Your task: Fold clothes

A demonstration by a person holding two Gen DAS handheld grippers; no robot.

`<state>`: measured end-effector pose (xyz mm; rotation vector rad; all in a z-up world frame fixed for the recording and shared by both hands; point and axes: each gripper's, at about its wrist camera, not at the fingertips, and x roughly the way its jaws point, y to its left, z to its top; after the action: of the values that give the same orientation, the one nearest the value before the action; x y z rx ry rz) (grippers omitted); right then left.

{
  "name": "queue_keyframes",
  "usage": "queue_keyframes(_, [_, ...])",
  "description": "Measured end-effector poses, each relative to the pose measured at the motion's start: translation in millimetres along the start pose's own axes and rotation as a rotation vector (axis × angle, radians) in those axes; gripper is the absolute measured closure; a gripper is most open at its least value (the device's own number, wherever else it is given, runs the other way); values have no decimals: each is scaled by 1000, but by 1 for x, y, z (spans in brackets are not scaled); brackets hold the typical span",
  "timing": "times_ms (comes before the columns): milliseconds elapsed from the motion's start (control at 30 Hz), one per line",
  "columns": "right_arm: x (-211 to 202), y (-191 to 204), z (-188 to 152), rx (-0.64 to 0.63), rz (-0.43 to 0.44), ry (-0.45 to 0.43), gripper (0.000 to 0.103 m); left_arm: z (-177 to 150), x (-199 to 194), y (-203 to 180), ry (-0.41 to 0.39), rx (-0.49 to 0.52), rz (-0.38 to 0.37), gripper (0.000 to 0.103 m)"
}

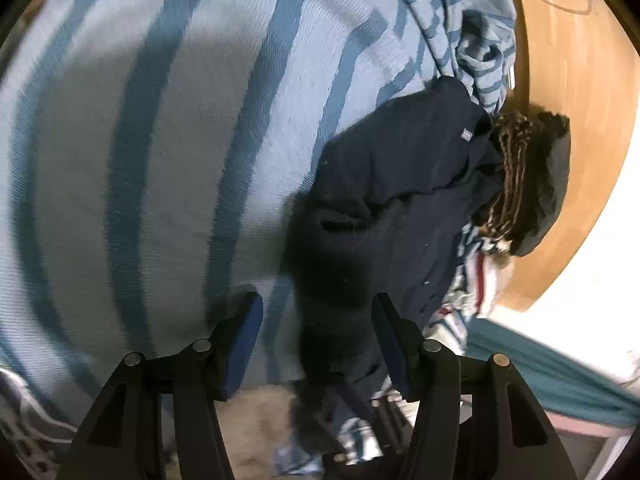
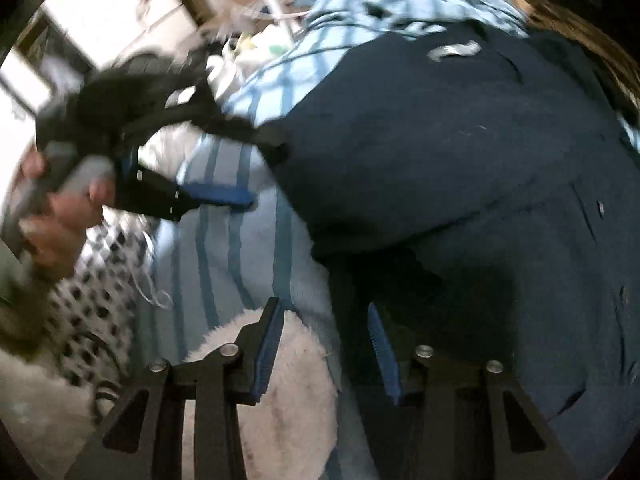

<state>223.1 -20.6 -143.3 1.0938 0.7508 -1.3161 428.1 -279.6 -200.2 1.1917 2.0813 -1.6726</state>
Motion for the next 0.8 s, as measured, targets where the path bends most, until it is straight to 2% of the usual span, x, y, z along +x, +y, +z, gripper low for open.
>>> queue_keyframes(133, [13,14,9,-97,-55,-17,55,3,9,1,7,-33,-71,47])
queue_keyframes(200, [23,19,12,-135,-62,-18,55,5,10,0,5,-33,-79,57])
queue_keyframes(267, [33,24,15,-172,-69,-19,53,8,9,-2,-8,-20,-67,76])
queue_keyframes(400, [38,25,17,-146,23,-27,49,12,-3,-10,-71,47,8,91])
queue_keyframes(467, [36,14,17,-86,109,-29,49,14,-5,-15,-88,79,38,93])
queue_keyframes(600, [32,-26,14,137,322,-29,48,17,-1,-21,-98,129,99,94])
queue_keyframes(667, [34,-32,11,159,333,-9,48,19,2,-23,-102,147,131,94])
queue_keyframes(800, [34,-27,10,159,250,-21,49,24,7,-22,-103,146,154,94])
